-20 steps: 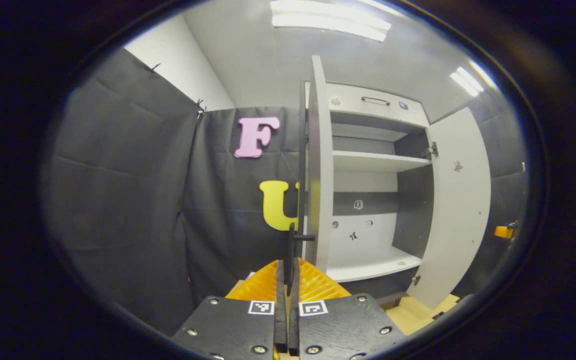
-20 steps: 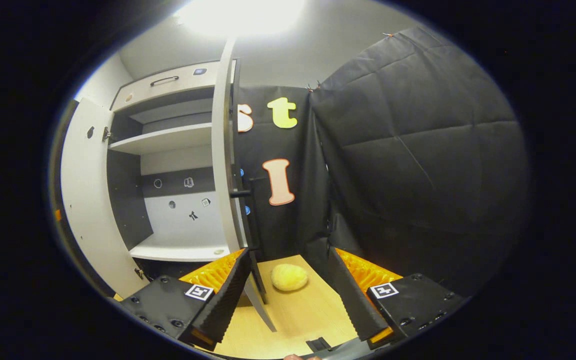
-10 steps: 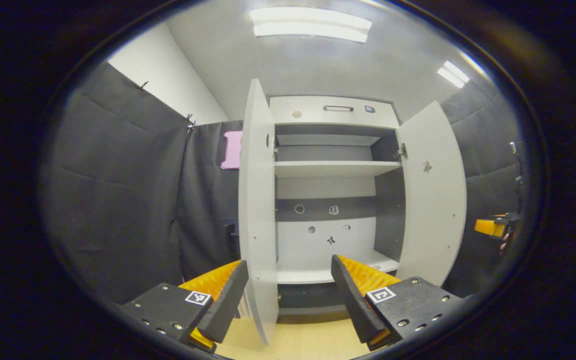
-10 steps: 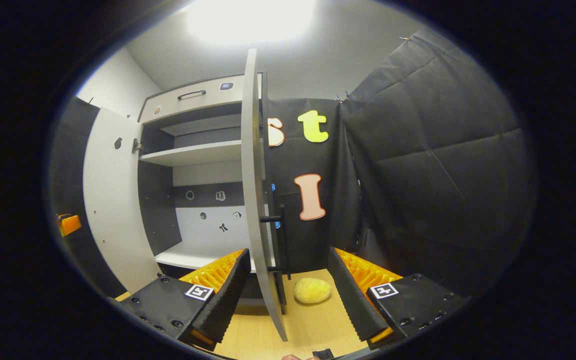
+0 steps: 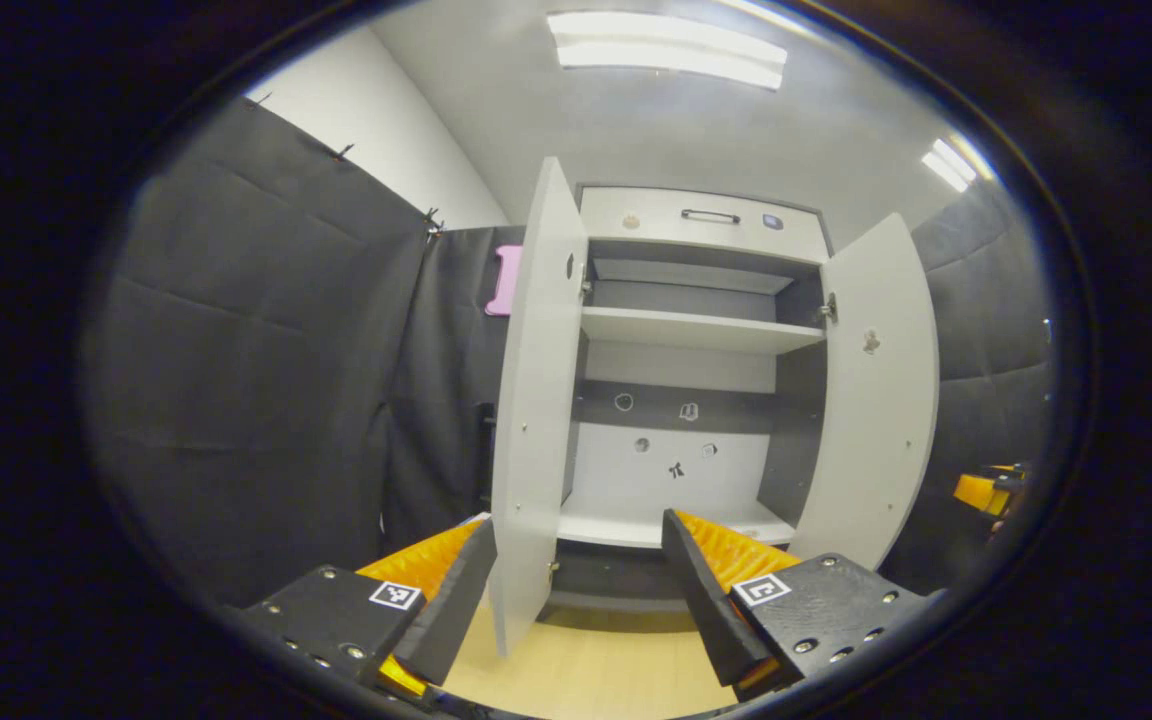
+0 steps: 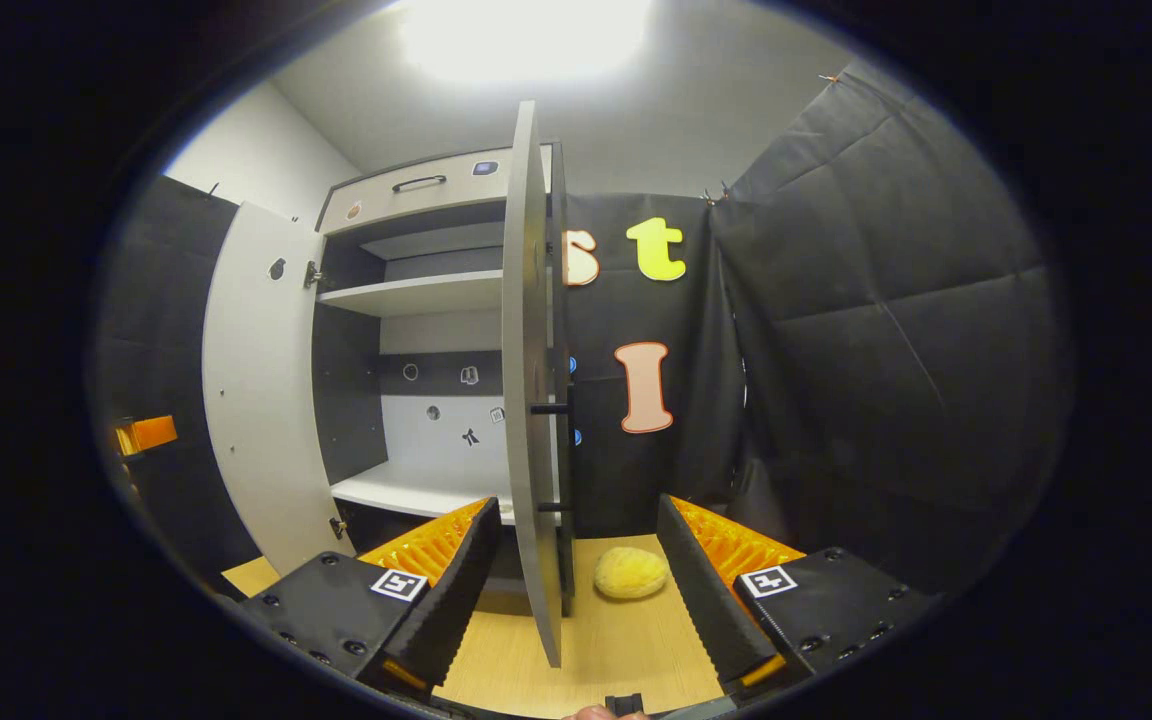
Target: Open the right door of the double-door shoe cabinet with the right hand, and open the left door with the left hand.
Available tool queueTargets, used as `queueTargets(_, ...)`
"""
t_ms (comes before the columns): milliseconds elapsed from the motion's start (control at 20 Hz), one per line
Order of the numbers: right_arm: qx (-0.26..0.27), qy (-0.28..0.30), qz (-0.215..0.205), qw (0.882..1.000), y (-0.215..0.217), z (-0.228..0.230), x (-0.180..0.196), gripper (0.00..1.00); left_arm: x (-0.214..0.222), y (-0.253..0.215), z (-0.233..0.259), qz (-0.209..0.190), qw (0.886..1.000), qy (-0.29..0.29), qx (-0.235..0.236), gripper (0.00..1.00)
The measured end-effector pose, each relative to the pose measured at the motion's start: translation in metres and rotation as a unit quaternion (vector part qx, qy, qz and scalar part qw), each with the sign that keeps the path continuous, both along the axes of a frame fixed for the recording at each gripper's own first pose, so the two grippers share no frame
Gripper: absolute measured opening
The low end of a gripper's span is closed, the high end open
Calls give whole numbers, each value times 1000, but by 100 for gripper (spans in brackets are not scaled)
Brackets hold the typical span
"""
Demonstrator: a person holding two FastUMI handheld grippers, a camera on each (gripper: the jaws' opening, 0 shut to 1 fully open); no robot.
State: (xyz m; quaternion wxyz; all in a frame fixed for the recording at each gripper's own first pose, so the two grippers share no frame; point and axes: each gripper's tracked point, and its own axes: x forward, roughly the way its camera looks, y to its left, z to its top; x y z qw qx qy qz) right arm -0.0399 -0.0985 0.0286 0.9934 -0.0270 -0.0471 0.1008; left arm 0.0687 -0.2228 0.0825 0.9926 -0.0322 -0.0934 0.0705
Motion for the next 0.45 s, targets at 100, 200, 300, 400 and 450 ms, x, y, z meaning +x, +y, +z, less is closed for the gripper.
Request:
queueTargets(100, 7, -2, -3, 1000, -2, -1, 0, 98, -5, 3, 1, 8, 1000, 0, 10, 98)
queueTargets(200, 20, 0, -4, 1000, 0, -4, 4, 98, -3, 3, 1, 6, 1000, 1, 12, 97)
queueTargets(300, 30, 0, -13, 999, 0, -6, 10, 98, 6, 2, -5, 1, 1000, 11, 12, 96)
queueTargets(400, 36, -1, -24, 999, 2, -7, 16, 98, 15, 7, -15, -1, 1000, 25, 11, 96)
queueTargets(450, 39, -3, -29, 999, 5, -6, 19, 98, 20, 10, -18, -1, 1000, 29, 12, 96)
